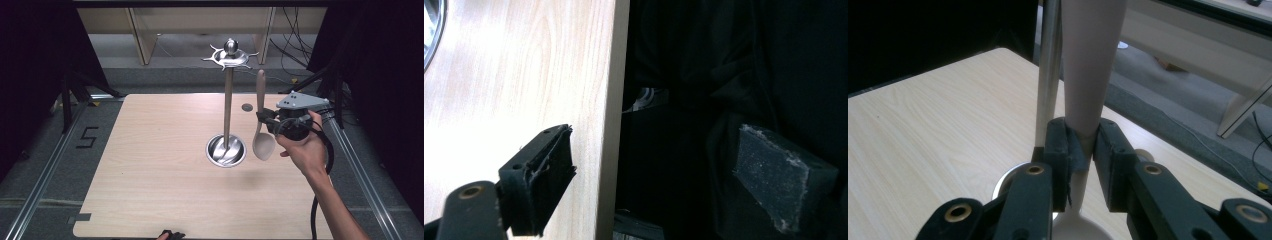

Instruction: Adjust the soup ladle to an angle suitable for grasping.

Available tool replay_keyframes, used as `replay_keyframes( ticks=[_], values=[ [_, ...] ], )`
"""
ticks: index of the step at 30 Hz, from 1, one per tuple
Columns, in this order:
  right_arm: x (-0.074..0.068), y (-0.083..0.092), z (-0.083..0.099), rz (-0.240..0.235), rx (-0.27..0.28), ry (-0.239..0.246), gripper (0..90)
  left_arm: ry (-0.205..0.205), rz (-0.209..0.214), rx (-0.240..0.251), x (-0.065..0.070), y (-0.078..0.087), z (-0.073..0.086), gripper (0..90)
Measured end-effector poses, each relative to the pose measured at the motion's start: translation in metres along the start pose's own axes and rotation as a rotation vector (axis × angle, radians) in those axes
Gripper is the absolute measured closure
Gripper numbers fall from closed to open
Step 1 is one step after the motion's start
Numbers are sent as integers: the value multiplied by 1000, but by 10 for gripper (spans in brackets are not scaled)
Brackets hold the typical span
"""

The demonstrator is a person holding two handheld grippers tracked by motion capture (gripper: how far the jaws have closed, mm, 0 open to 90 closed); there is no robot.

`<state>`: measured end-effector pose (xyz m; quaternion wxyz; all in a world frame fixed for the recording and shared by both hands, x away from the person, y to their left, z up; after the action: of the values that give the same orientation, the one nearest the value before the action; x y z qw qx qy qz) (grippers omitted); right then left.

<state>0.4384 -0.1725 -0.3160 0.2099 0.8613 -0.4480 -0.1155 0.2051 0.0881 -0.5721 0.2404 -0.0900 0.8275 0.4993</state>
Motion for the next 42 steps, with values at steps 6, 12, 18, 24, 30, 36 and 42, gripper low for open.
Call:
replay_keyframes(
  ticks=[6,12,18,24,30,36,42],
  values=[
    [3,-4,-7,15,-14,12,776,9,-32,-1,-1,1,0,150],
    [2,-6,-10,15,-23,11,776,9,20,-4,2,-1,1,150],
    [3,-10,-14,29,-22,35,776,8,-30,-3,-1,1,1,149],
    [3,-15,-16,41,-20,41,776,7,-31,-2,-1,1,1,149],
    [2,-16,-16,38,-47,37,775,7,-31,-1,-1,1,0,149],
    [3,-19,-18,50,-56,63,775,7,-33,-2,-1,1,0,149],
    [3,-21,-19,62,-64,65,775,7,-30,-1,-1,1,0,149]
  ],
)
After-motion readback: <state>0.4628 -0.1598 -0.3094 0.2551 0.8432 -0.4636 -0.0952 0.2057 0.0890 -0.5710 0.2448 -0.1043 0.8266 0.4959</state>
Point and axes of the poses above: each handheld gripper's, and its own axes: y roughly backward along the jaws, z roughly out of its underside, x roughly to its right, the point moved 7 cm from there along -y, roughly forward along the jaws, and after that the axes turned 9 degrees about -y, right-handed, at the moved point
